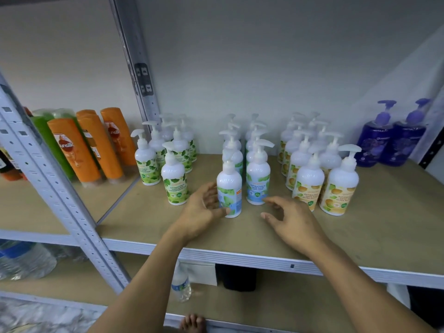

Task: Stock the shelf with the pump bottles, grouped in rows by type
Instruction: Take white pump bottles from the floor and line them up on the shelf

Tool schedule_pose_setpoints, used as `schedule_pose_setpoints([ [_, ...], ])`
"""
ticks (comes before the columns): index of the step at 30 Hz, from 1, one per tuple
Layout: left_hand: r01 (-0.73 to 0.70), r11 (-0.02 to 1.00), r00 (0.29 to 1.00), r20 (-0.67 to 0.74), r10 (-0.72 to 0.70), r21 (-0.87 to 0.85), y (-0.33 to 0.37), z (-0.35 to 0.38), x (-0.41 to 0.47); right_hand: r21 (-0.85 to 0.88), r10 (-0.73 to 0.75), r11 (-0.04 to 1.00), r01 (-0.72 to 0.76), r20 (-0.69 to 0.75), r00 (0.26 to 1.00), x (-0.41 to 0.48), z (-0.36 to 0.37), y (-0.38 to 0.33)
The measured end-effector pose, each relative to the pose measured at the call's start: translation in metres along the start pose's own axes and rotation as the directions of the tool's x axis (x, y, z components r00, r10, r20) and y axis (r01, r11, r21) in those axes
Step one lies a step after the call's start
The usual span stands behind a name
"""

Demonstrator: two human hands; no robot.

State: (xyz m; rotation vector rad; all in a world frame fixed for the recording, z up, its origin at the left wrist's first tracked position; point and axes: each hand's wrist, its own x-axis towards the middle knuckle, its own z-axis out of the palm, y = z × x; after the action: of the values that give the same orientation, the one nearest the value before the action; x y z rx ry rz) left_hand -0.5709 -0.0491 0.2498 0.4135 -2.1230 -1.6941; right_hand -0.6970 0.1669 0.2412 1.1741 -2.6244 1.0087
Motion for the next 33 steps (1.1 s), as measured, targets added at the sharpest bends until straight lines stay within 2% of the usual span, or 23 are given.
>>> schedule_pose_setpoints([
  [3, -0.019, 0.993, 0.999, -0.035, 0.023, 0.115, -0.006, 0.007, 0.003, -0.009, 0.001, 1.0, 0.0, 0.01, 1.0, -0.005, -0.008, 0.004],
  [6, -0.05, 0.99, 0.997, -0.043, 0.056, 0.132, -0.006, 0.016, 0.004, 0.022, 0.023, 0.999, -0.023, 0.01, 1.0, -0.007, -0.014, 0.006],
  [11, -0.132, 0.981, 0.988, 0.102, 0.118, 0.141, 0.005, 0.044, 0.001, 0.216, 0.049, 0.975, -0.049, 0.008, 0.999, -0.008, -0.015, 0.001],
  [15, -0.16, 0.967, 0.965, 0.237, 0.111, 0.199, 0.013, 0.041, 0.007, 0.276, 0.058, 0.959, -0.06, 0.012, 0.998, -0.006, -0.011, 0.0],
  [17, -0.162, 0.956, 0.963, 0.253, 0.098, 0.244, 0.012, 0.031, 0.011, 0.289, 0.073, 0.955, -0.071, 0.004, 0.997, -0.005, -0.005, -0.001],
  [18, -0.158, 0.945, 0.973, 0.209, 0.1, 0.285, 0.013, 0.026, 0.012, 0.294, 0.08, 0.953, -0.075, -0.005, 0.997, -0.004, -0.003, -0.001],
  [21, -0.075, 0.908, 0.988, -0.096, 0.125, 0.412, 0.01, 0.015, 0.021, 0.301, 0.1, 0.95, -0.084, -0.037, 0.994, -0.002, 0.004, -0.004],
  [24, -0.004, 0.95, 0.951, -0.294, 0.1, 0.311, 0.003, 0.016, 0.035, 0.288, 0.112, 0.953, -0.094, -0.048, 0.992, -0.002, 0.007, -0.003],
  [29, 0.061, 0.957, 0.939, -0.341, 0.041, 0.283, -0.013, 0.022, 0.065, 0.302, 0.115, 0.949, -0.093, -0.053, 0.992, -0.003, 0.008, 0.003],
  [33, 0.034, 0.976, 0.953, -0.301, 0.032, 0.213, -0.011, 0.027, 0.082, 0.316, 0.117, 0.944, -0.094, -0.053, 0.992, -0.002, 0.011, 0.005],
])
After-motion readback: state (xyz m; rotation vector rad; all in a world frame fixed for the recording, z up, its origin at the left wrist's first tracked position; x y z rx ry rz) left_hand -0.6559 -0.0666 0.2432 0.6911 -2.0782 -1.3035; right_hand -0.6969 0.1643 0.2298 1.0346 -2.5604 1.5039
